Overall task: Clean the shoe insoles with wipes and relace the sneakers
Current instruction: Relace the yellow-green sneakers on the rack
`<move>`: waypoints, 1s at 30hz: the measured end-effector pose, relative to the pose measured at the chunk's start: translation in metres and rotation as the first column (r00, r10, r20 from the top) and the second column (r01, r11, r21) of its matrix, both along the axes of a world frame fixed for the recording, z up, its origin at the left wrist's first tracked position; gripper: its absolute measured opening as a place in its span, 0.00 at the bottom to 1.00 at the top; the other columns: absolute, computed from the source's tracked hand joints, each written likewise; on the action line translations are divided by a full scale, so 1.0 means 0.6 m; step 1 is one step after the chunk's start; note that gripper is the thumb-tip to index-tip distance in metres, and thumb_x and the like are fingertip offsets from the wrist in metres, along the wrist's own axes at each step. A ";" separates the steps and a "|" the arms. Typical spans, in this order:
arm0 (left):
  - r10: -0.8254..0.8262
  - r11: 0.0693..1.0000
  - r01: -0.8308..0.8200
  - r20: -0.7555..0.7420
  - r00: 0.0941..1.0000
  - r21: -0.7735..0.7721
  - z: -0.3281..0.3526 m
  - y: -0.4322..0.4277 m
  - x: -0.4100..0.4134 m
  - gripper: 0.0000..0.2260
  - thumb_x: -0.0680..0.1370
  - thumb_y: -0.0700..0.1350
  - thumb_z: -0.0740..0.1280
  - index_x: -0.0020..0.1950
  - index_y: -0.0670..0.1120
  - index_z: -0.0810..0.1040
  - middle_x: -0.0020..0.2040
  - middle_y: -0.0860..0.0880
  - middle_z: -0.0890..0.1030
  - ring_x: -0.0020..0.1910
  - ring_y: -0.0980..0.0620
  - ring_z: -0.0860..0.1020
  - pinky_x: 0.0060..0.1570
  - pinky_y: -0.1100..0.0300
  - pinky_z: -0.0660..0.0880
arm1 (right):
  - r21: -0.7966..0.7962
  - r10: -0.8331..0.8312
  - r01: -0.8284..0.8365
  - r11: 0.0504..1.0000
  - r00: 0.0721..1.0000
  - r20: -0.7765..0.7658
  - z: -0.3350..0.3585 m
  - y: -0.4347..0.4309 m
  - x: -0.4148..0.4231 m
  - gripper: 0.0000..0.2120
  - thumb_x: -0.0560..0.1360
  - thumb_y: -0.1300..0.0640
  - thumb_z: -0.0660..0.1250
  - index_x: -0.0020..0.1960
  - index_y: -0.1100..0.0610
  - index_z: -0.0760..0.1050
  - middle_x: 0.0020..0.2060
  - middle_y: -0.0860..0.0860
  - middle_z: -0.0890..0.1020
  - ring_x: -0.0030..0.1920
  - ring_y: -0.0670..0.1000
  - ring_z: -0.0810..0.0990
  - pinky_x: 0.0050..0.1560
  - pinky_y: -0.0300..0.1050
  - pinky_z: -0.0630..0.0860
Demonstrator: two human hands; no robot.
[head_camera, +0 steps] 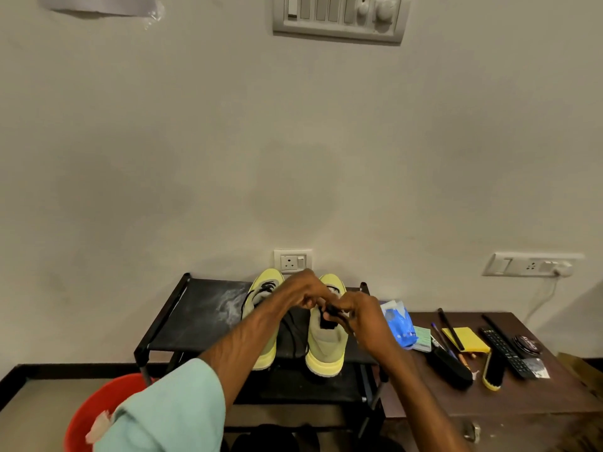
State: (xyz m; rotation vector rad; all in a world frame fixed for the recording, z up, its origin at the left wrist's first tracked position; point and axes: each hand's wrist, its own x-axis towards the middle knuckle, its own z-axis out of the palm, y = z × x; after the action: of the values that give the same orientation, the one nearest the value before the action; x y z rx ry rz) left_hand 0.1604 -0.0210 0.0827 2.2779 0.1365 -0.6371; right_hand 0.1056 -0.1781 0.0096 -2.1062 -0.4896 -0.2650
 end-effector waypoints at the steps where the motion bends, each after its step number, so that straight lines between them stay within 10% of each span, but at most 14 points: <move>1: -0.028 0.997 0.025 0.032 0.999 0.071 0.000 -0.005 0.000 0.12 0.74 0.46 0.75 0.35 0.44 0.77 0.27 0.49 0.75 0.24 0.55 0.68 0.28 0.64 0.67 | -0.026 0.006 -0.006 1.000 1.000 0.001 -0.006 0.001 0.001 0.04 0.76 0.56 0.76 0.50 0.49 0.87 0.42 0.44 0.86 0.45 0.48 0.86 0.52 0.52 0.84; 10: -0.067 0.975 -0.005 0.313 0.948 0.224 -0.037 -0.021 0.009 0.19 0.64 0.49 0.82 0.46 0.42 0.81 0.42 0.46 0.85 0.39 0.51 0.84 0.39 0.59 0.81 | -0.086 -0.068 0.058 0.995 0.991 -0.116 -0.030 -0.029 0.020 0.05 0.76 0.55 0.75 0.49 0.54 0.88 0.38 0.48 0.87 0.39 0.46 0.84 0.42 0.35 0.77; 18: 0.064 0.997 -0.082 0.511 0.857 0.013 -0.074 -0.005 0.002 0.14 0.63 0.42 0.83 0.45 0.45 0.85 0.45 0.50 0.84 0.44 0.50 0.83 0.47 0.54 0.83 | -0.151 -0.253 0.223 0.963 0.942 -0.220 -0.024 0.002 0.052 0.05 0.74 0.57 0.77 0.47 0.58 0.88 0.31 0.48 0.82 0.32 0.42 0.77 0.34 0.28 0.69; 23: 0.019 0.999 0.018 0.677 0.736 -0.047 -0.112 0.004 -0.017 0.10 0.69 0.35 0.73 0.43 0.50 0.83 0.30 0.54 0.80 0.30 0.55 0.79 0.40 0.52 0.81 | -0.304 -0.431 0.352 0.885 0.866 -0.253 -0.012 0.029 0.062 0.04 0.73 0.58 0.77 0.44 0.59 0.87 0.35 0.52 0.82 0.37 0.49 0.79 0.43 0.45 0.77; 30: -0.185 0.978 0.197 0.711 0.678 0.067 -0.148 0.009 -0.030 0.14 0.74 0.36 0.66 0.52 0.49 0.87 0.44 0.50 0.87 0.42 0.53 0.83 0.45 0.56 0.80 | -0.427 -0.651 0.550 0.718 0.747 -0.132 -0.020 0.057 0.049 0.04 0.77 0.57 0.71 0.48 0.57 0.84 0.45 0.54 0.85 0.46 0.55 0.84 0.45 0.46 0.79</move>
State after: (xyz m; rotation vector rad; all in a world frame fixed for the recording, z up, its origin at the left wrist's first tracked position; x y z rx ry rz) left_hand 0.1422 -0.0155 -0.0061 2.3745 -0.4973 0.2003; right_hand 0.1349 -0.1441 -0.0025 -2.5761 0.3851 -0.2596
